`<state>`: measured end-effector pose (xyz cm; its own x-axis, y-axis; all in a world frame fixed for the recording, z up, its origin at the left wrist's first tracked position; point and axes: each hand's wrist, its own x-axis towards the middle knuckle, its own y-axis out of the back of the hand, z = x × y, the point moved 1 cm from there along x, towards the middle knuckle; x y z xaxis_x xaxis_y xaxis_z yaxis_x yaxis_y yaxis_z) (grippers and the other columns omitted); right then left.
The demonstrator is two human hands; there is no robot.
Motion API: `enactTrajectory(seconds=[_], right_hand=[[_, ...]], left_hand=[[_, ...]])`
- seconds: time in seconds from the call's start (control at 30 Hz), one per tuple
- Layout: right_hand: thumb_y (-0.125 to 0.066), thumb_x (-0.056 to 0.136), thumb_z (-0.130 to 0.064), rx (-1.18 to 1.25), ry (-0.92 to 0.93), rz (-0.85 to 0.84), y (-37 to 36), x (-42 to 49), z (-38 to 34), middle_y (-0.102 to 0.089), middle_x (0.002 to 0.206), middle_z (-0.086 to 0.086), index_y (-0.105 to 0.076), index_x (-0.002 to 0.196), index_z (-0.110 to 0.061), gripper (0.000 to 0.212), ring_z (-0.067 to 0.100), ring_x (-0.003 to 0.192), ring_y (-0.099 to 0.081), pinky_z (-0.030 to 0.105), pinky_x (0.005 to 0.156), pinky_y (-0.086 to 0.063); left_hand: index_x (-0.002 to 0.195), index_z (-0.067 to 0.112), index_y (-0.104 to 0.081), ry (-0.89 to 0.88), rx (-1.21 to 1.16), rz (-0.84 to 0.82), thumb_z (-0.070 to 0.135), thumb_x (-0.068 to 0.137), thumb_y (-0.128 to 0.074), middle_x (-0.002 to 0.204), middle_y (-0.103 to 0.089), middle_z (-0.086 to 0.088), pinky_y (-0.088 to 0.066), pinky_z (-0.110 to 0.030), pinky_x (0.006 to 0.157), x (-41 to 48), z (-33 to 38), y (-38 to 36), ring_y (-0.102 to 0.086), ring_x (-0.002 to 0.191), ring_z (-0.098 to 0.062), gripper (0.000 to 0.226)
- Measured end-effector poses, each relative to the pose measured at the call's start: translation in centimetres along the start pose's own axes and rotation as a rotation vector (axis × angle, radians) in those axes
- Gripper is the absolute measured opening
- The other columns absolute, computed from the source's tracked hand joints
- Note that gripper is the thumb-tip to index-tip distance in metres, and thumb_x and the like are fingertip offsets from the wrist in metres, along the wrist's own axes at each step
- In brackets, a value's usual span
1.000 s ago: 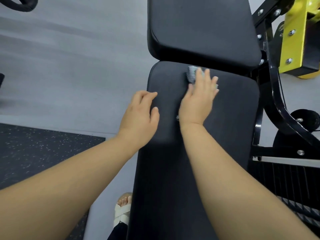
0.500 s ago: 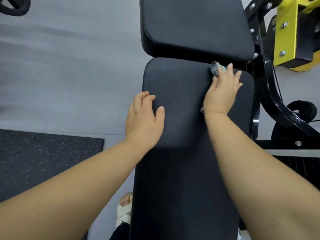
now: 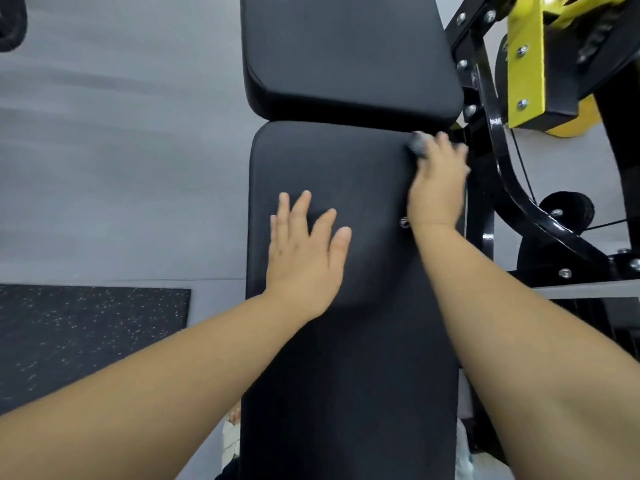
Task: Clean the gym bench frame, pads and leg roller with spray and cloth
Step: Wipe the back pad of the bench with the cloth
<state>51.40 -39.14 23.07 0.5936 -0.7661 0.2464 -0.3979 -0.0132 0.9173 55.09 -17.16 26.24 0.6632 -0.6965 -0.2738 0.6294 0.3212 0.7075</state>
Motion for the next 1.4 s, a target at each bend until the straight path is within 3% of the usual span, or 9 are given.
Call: enactTrajectory(seconds=[0.07,0.13,0.33,0.5,0.6,0.87,1.1,1.27,1.4], right_hand=[[-0.036,0.099,-0.009,0.067,-0.32,0.09,1.2,-0.6,1.7,-0.036,0.149,0.005,-0.045,0.137,-0.015,0.04,0.033,0.14,-0.021,0.047,0.113,-0.02],[-0.037,0.1,-0.009,0.082,-0.29,0.076,0.7,-3.3,0.1,-0.032,0.151,0.005,-0.043,0.138,-0.015,0.04,0.031,0.144,-0.015,0.042,0.117,-0.014],[-0.046,0.092,-0.007,0.022,0.601,-0.165,-0.2,-11.4,1.0,-0.051,0.137,0.013,-0.048,0.129,-0.013,0.038,0.041,0.129,-0.04,0.046,0.111,-0.023],[-0.04,0.099,-0.008,0.075,-0.169,-0.055,1.8,-8.9,5.3,-0.03,0.152,0.008,-0.042,0.139,-0.013,0.041,0.034,0.143,-0.015,0.046,0.118,-0.011],[-0.038,0.1,-0.012,0.035,-0.305,0.021,0.5,-9.9,1.0,-0.025,0.155,0.004,-0.036,0.143,-0.016,0.043,0.032,0.144,-0.01,0.041,0.116,-0.007],[-0.057,0.087,-0.001,0.026,0.75,-0.194,0.3,-15.9,2.1,-0.052,0.136,0.013,-0.054,0.126,-0.011,0.041,0.04,0.127,-0.043,0.049,0.108,-0.03],[-0.041,0.099,-0.011,0.054,-0.214,-0.028,0.8,-15.0,0.9,-0.023,0.155,0.008,-0.038,0.143,-0.013,0.044,0.036,0.144,-0.01,0.044,0.117,-0.007],[-0.053,0.087,-0.006,0.104,0.454,-0.142,-2.8,-20.4,-8.7,-0.048,0.14,0.012,-0.057,0.127,-0.011,0.04,0.043,0.13,-0.039,0.049,0.109,-0.026],[-0.046,0.086,-0.001,0.075,0.946,-0.189,-1.9,-17.9,-5.6,-0.054,0.134,0.013,-0.056,0.126,-0.014,0.044,0.041,0.123,-0.049,0.05,0.104,-0.035]], left_hand=[[0.142,0.027,-0.034,-0.038,0.064,-0.049,0.043,0.099,-0.018,0.158,0.003,0.003,0.008,-0.037,0.117,0.3,0.5,-0.6,0.022,0.142,-0.017,0.049],[0.141,0.026,-0.036,-0.041,0.126,-0.05,0.044,0.099,-0.018,0.158,0.0,0.002,0.01,-0.036,0.117,0.4,0.2,-1.1,0.019,0.143,-0.018,0.049],[0.13,0.013,-0.05,-0.141,0.137,0.118,0.052,0.085,-0.01,0.154,-0.023,-0.005,0.004,-0.034,0.115,-0.6,-1.4,-2.9,-0.002,0.146,-0.025,0.071],[0.119,0.007,-0.058,-0.24,0.21,0.147,0.037,0.091,-0.031,0.143,-0.042,-0.012,-0.013,-0.042,0.114,-2.3,-3.5,-3.8,-0.024,0.14,-0.033,0.049],[0.121,0.006,-0.057,-0.261,0.26,0.184,0.033,0.091,-0.036,0.139,-0.046,-0.013,-0.015,-0.043,0.115,-3.4,-4.4,-4.3,-0.027,0.137,-0.031,0.046],[0.123,0.005,-0.055,-0.081,0.257,0.254,0.032,0.089,-0.035,0.134,-0.048,-0.015,-0.029,-0.051,0.109,-6.3,-6.4,-4.2,-0.033,0.132,-0.033,0.047],[0.138,0.002,-0.039,0.108,-0.033,0.292,0.026,0.092,-0.037,0.142,-0.034,-0.012,-0.024,-0.024,0.106,-9.4,-7.1,-4.1,-0.035,0.13,-0.025,0.052],[0.139,0.009,-0.037,0.312,-0.315,0.383,0.016,0.098,-0.038,0.136,-0.037,-0.007,-0.03,-0.017,0.094,-8.9,-6.8,-3.5,-0.046,0.12,-0.018,0.042],[0.136,0.013,-0.044,0.33,-0.303,0.333,0.017,0.1,-0.033,0.135,-0.042,-0.004,-0.023,-0.008,0.089,-8.7,-7.2,-2.5,-0.045,0.116,-0.011,0.038]])
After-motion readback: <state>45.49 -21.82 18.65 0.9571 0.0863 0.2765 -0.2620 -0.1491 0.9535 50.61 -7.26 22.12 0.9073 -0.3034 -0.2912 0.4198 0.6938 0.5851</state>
